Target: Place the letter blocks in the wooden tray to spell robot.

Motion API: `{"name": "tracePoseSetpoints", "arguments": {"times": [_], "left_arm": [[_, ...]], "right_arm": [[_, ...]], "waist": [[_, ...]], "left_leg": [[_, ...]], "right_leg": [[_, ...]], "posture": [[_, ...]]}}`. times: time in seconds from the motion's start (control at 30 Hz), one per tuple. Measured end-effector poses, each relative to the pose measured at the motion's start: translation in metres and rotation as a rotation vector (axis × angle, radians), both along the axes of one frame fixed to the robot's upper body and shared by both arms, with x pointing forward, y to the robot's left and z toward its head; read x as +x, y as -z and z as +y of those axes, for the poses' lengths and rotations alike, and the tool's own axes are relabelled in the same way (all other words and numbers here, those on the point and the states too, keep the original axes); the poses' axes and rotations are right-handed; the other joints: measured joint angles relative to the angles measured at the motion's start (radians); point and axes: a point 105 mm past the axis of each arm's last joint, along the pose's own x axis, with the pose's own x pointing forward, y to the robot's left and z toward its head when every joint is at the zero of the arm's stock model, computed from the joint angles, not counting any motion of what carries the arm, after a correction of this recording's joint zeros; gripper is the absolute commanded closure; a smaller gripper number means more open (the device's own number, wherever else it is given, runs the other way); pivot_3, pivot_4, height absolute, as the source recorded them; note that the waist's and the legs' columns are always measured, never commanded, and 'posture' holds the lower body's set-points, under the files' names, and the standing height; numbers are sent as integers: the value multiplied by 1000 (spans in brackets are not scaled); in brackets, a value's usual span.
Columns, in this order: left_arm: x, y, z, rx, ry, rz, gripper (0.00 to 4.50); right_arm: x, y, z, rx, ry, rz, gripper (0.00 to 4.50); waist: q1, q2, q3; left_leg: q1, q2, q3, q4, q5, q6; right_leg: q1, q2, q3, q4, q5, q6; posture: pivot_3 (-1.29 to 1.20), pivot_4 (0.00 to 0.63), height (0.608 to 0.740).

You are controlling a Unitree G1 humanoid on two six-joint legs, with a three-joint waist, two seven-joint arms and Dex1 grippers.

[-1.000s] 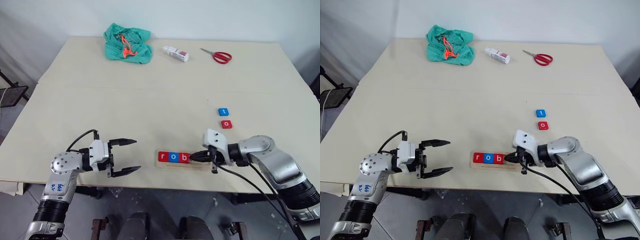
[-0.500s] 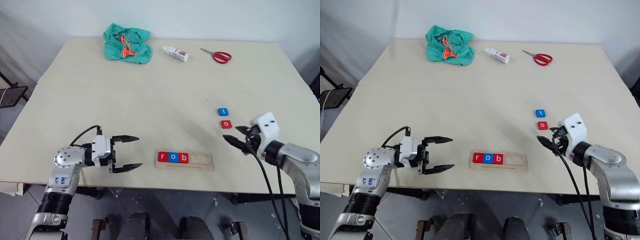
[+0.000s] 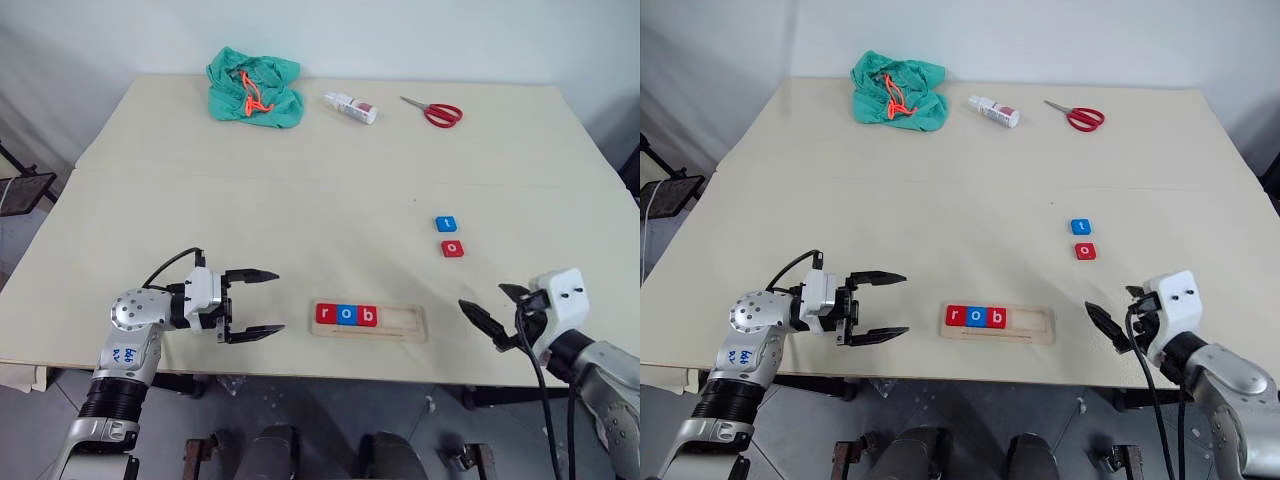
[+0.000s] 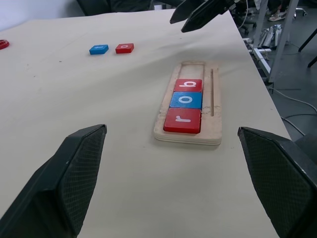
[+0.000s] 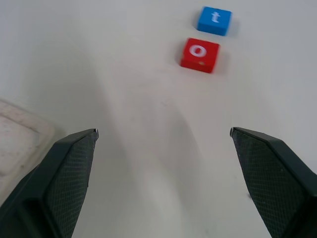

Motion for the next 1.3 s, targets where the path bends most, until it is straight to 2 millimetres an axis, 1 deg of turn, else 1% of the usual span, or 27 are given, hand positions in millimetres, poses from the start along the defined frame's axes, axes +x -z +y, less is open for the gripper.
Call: {"name": "tracePoseSetpoints", "arguments": {"times": [0.2, 0.77, 0.83, 0.9, 0.93, 1.0, 1.03, 1.1, 1.3], "left_arm": [[1, 0, 0, 1, 2, 0, 0], [1, -2, 0, 3, 10, -7, 0], [1, -3, 0, 3, 11, -10, 0], [1, -3, -1, 2, 10, -12, 0], [1, -3, -1, 0, 7, -12, 0], [1, -3, 0, -1, 1, -8, 0], [0, -2, 0, -1, 0, -5, 0], [-2, -1, 0, -2, -4, -1, 0], [-6, 0, 1, -3, -22, -4, 0]], "right_arm": [[-3, 0, -3, 8, 12, -7, 34], [0, -4, -4, 8, 28, -21, 34], [11, -14, 2, 14, 19, -58, 34], [26, -28, 9, 25, 13, -112, 34], [33, -30, 11, 35, 12, -120, 34], [44, -25, 13, 46, 18, -106, 34], [54, -20, 15, 56, 26, -94, 34], [67, -14, 16, 63, 35, -82, 34], [102, -6, 15, 51, 64, -100, 34]], "waist": [[0, 0, 0], [0, 0, 0], [-6, 0, 0], [-12, 0, 0], [-13, 0, 0], [-15, 0, 0], [-17, 0, 0], [-19, 0, 0], [-27, 0, 0]], "left_leg": [[0, 0, 0, 0, 0, 0], [0, 0, 0, 0, 0, 0], [0, 0, 1, 1, 0, 0], [1, 1, 1, 0, 0, 0], [1, 1, 0, 0, 0, 0], [1, 0, 0, -1, 0, 0], [1, -1, 0, -1, 0, 0], [0, -1, -1, -1, 0, 0], [0, 0, -1, -1, 0, 0]], "right_leg": [[0, 0, 0, 0, 0, 0], [0, 0, 0, 0, 0, 0], [0, 0, 1, 0, 0, 0], [0, 0, 1, 1, 0, 0], [0, 0, 0, 1, 0, 0], [0, 0, 0, 1, 0, 0], [0, 0, 0, 1, 0, 0], [0, -1, 0, 1, 0, 0], [-1, 0, 0, 1, 0, 0]], "posture": [[0, 150, 740], [0, 150, 740], [0, 150, 740], [0, 150, 740], [0, 150, 740], [0, 150, 740], [0, 150, 740], [0, 150, 740], [0, 150, 740]]}}
